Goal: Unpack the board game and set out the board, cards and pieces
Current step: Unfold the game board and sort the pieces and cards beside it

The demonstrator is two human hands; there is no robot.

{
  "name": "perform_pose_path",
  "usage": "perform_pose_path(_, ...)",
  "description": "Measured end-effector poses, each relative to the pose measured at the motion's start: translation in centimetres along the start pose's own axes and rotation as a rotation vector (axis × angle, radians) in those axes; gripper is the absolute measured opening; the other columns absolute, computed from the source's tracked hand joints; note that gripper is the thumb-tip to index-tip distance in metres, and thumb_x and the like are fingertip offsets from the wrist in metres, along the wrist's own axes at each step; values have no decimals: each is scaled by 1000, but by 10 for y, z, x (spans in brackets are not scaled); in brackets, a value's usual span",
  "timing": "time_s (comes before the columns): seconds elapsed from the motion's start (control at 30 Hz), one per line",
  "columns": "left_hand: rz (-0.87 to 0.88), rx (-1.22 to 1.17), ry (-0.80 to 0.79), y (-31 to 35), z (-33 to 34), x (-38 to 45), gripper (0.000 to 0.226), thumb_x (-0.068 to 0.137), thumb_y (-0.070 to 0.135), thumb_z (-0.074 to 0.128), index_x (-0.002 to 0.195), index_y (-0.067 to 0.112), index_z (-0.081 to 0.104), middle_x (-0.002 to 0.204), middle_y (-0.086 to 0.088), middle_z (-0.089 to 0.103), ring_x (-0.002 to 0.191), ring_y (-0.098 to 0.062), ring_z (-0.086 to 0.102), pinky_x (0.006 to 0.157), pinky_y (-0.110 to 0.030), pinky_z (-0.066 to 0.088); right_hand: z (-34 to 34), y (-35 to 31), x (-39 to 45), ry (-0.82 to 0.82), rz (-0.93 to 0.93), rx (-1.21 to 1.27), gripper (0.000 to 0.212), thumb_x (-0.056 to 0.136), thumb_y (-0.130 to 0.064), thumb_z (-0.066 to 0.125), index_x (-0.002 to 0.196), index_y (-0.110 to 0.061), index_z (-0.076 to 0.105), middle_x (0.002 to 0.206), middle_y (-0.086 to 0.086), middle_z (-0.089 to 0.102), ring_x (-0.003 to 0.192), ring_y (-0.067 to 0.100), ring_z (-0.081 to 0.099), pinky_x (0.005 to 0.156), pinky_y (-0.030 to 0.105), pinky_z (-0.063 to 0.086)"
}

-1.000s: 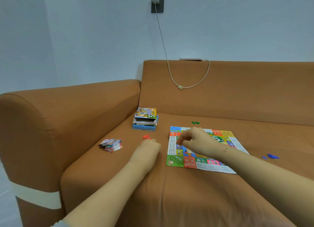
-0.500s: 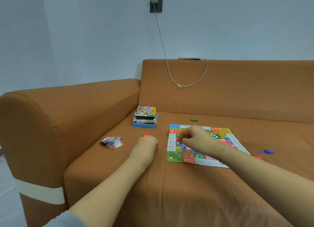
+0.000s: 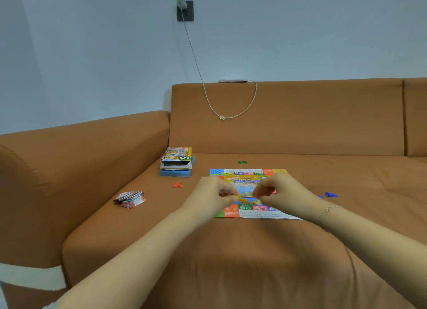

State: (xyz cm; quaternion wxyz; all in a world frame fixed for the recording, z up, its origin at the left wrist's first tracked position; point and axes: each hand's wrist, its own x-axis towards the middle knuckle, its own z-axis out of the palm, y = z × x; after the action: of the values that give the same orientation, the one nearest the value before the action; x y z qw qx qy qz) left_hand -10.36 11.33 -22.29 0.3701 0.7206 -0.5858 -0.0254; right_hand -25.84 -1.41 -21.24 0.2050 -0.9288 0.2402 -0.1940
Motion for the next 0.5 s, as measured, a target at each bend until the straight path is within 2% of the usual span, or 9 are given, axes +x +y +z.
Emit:
perform_pose_path(0.1,47,-37,-74,24,22,0,14,85,14,67,97,12,75,75,1,67,61,2,56,62,-10,42,-13,14,-19,8,39,-17,19,79,-6,62,89,-20,71,82,-9,67,71,1,56,62,10,42)
perform_pose_path(0.17,62,-29,-90,32,36,0,15,86,15,66,98,14,75,86,-2,71,72,-7,60,72,-18,47,-16,25,-31,18,76,-6,18,78,-9,64,89,-20,72,82,-10,67,72,5,57,62,12,42)
perform_pose_path(0.23,106,58,-96,35,52,-3,17,88,17,64,101,16,74,97,0,71,84,-10,58,80,-20,43,-16,36,-41,45,107,18,16,76,-12,65,85,-24,72,82,-10,68,74,8,59,65,17,45)
perform_pose_path(0.3,198,192,-86,34,64,-5,19,92,19,58,105,18,71,103,2,67,89,-10,53,83,-19,37,-14,46,-46,89,142,48,15,76,-13,65,82,-25,71,80,-10,66,72,7,59,64,21,46)
perform_pose_path(0.4,317,340,-99,29,76,-7,23,97,18,47,110,17,66,110,-1,60,107,-16,52,89,-24,36,-11,55,-48,134,181,55,15,76,-10,64,85,-19,72,79,-6,65,64,3,53,61,20,43)
perform_pose_path(0.5,408,500,-159,23,86,-11,28,98,15,41,120,15,58,116,-4,53,113,-19,46,90,-28,36,-10,57,-48,147,189,50,16,77,-10,63,87,-18,72,82,-3,67,65,3,52,59,18,40)
